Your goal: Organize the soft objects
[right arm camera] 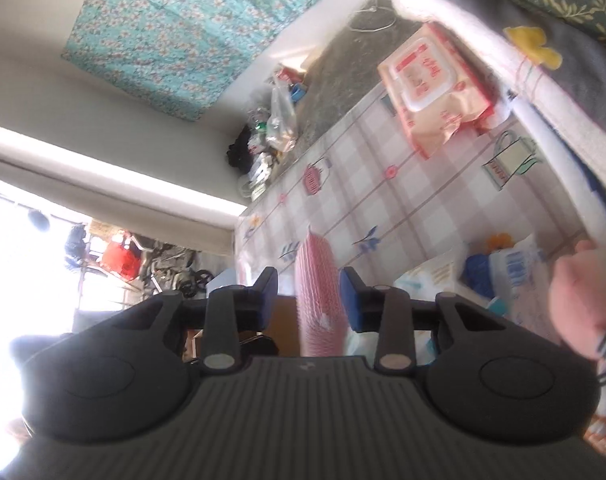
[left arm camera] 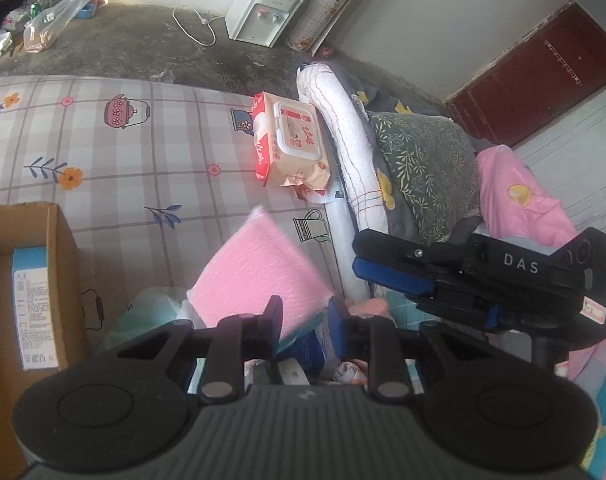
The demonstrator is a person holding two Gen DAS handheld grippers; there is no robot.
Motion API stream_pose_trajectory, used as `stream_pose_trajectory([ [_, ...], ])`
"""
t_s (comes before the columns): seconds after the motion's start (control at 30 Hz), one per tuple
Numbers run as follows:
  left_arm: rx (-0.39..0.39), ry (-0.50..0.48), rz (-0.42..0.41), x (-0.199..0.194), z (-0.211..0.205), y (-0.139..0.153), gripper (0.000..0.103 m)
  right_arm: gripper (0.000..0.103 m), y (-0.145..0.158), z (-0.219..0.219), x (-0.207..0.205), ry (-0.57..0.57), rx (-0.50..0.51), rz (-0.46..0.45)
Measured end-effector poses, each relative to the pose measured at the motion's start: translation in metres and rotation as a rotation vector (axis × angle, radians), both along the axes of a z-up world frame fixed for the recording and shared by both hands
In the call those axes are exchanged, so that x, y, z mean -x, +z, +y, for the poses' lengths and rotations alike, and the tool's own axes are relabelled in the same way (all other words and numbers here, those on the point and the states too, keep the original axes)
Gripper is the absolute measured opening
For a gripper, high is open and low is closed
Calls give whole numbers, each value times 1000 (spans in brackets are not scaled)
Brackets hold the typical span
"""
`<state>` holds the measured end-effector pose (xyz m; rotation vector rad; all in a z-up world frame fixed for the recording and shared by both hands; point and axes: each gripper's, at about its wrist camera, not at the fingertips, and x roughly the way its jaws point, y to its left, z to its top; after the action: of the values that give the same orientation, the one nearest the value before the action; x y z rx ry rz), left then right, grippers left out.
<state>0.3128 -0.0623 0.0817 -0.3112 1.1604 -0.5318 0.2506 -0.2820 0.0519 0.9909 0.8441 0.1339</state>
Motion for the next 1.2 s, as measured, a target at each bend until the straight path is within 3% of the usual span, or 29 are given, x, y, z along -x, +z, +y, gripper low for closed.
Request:
stream_pose_trajectory([
  [0.07,-1,23,-45,16,19,9,24,33,12,28,-1,50,37,-16],
  [0.17,16,68,-43,32,52,13,24,33,25,71,-6,126,42,-38],
  [0.27,-42,108,-81,46,82,16,27,33,33,93,-9,154,45,-58],
  [0.5,-119,90,-125,44,103,4,36,34,21,74,-2,77,64,-12],
  [0.63,-131,50,-110,24,86,-10,40,34,2,32,6,-20,92,28],
  [0.73,-175,-8,-129,6,59,-23,45,35,-17,1,10,-82,61,69],
  [1.0,-355,-159,-135,-60,-22,-68,65,40,-85,-42,-21,-116,-40,189],
  [1.03,-383,-177,-147,-67,-31,-73,67,41,-96,-45,-32,-114,-54,214],
  [1.1,-444,-258,-193,-81,-53,-83,80,42,-110,-48,-46,-107,-73,239],
  [1.2,-561,-434,-323,-93,-87,-98,93,42,-129,-53,-65,-98,-102,258],
])
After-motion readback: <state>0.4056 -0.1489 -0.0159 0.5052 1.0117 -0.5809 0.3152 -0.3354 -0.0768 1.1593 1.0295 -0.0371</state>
